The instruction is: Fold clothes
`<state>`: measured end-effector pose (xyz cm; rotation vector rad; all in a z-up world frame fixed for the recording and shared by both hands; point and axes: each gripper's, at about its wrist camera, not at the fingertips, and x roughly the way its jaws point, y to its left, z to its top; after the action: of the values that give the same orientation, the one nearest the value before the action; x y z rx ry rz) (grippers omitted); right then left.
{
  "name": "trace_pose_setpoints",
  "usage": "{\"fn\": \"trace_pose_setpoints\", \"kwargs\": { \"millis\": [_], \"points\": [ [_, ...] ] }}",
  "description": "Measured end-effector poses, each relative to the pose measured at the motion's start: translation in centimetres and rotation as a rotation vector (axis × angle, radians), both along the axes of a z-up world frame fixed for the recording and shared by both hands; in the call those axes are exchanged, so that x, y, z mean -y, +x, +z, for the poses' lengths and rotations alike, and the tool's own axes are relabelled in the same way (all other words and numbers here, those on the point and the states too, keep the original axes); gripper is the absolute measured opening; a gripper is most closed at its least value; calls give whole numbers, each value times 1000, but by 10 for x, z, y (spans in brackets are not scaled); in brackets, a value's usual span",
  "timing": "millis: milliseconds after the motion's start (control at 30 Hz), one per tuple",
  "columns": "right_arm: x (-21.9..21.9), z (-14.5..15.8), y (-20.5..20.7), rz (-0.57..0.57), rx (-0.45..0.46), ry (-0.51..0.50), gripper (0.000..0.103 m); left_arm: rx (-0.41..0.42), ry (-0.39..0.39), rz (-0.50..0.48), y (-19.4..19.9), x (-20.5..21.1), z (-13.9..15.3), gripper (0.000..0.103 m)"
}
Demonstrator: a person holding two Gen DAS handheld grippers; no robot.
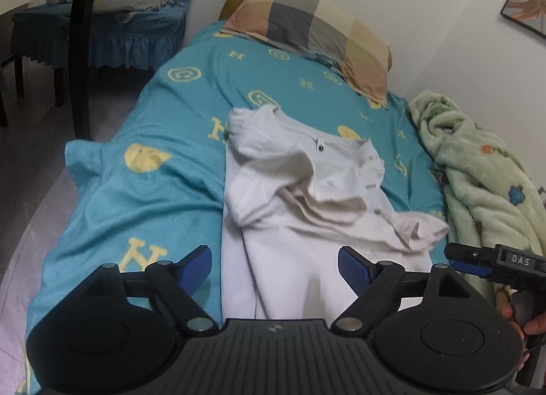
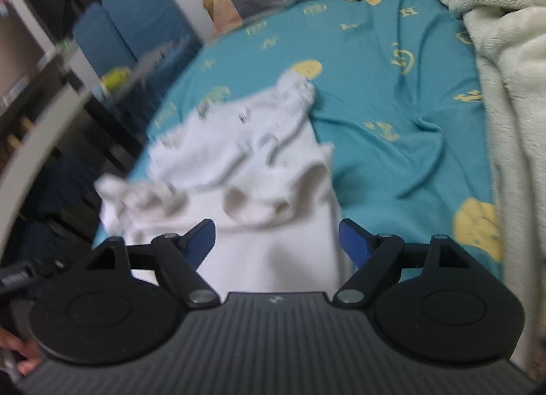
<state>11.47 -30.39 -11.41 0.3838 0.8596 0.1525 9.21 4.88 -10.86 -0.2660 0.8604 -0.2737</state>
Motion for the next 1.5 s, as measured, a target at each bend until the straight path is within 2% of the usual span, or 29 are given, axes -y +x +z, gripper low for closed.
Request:
{"fn": "trace_pose_setpoints", "kwargs": {
  "millis": [100,200,233,267,300,333,367,433,567,633,733,800,900,933,967,1033,1067,1100,1133,1200,1333,1500],
  "points": [
    [4,-12,0,-5,-35,40,80,-47,26,-21,2,8,-14,79],
    [1,-26,8,4,-73,19,66,-114,20,-39,11,12,-34,64],
    [-1,-31,10,7,-86,12,54,-133,17,-42,13,12,-39,55],
    [-2,-33,11,17,-93,13,41,-149,13,-45,15,13,-44,50],
    [-4,-35,12,28,-100,14,33,-147,7,-48,14,12,-44,41],
    [-6,-37,13,38,-107,15,17,-144,4,-50,14,12,-44,27],
    [-7,-37,12,47,-103,3,9,-131,13,-48,11,12,-41,18],
    [-7,-33,9,50,-93,-18,5,-116,14,-34,8,9,-35,8],
    [2,-25,2,4,-64,-49,5,-117,-8,13,5,-4,-25,5],
    [10,-27,5,-23,-79,-41,5,-136,-8,30,7,-7,-28,4],
    [11,-29,7,-29,-92,-24,5,-166,-30,41,9,-9,-34,7],
    [10,-27,6,-29,-92,-16,5,-181,-73,66,7,-15,-32,10],
    [14,-17,-8,-54,-72,59,5,-204,-154,121,-6,-25,-25,33],
    [16,-13,-14,-68,-69,102,7,-219,-195,132,-11,-28,-23,42],
    [17,-11,-22,-75,-70,150,7,-247,-254,146,-16,-31,-22,47],
    [19,-7,-37,-90,-70,246,7,-328,-412,187,-26,-41,-24,65],
    [16,-5,-43,-86,-68,263,7,-360,-490,203,-32,-44,-26,69],
    [13,-4,-48,-81,-69,268,7,-385,-537,213,-38,-44,-27,79],
    [9,-3,-53,-75,-69,273,7,-409,-579,223,-44,-44,-29,83],
    [5,-4,-58,-83,-84,306,7,-473,-616,247,-54,-38,-38,83],
    [8,-13,-62,-123,-127,402,8,-561,-621,344,-66,-27,-61,89],
    [12,-31,-61,-155,-205,507,8,-549,-706,419,-49,-20,-89,88]
  ]
}}
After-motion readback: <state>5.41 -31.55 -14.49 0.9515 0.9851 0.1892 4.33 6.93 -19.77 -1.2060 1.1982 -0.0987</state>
